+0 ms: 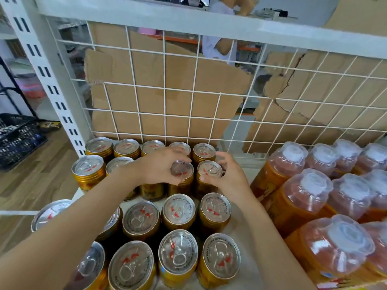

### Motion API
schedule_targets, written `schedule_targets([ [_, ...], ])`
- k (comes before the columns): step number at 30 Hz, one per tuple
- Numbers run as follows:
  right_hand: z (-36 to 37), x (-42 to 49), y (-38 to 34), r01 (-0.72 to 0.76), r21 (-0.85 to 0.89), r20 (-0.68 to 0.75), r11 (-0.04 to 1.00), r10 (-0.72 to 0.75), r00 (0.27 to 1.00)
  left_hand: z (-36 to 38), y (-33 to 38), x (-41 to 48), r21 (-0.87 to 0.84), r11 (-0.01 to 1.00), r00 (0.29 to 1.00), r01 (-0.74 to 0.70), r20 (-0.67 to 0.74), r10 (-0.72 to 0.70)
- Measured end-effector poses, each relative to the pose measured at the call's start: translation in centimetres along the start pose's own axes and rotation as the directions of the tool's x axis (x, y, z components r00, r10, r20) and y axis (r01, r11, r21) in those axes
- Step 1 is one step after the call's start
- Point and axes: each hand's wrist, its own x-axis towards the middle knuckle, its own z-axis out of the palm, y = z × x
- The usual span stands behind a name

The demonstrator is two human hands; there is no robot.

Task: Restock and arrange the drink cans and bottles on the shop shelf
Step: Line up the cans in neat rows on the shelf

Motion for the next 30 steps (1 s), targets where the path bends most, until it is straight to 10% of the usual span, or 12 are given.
schedule_targets([
  [13,-0.8,-2.0,-0.4,-0.054,-0.158,-0.095,0.986,0.039,0.995,-0.5,0.4,-1.2,-0.071,0.980,0.972,-0.185,-0.157,0.173],
  [20,-1.5,-6.5,-2.4,-0.107,-0.354,0.197,0.929,0.186,0.963,0.6,2.2,-4.7,-0.216,0.975,0.953,-0.060,0.279,0.120],
  [30,-1.9,-8.0,-3.2,-0.080,-0.427,0.195,0.901,0.178,0.964,1.2,3.3,-4.9,-0.292,0.956,0.964,-0.002,0.254,0.080],
])
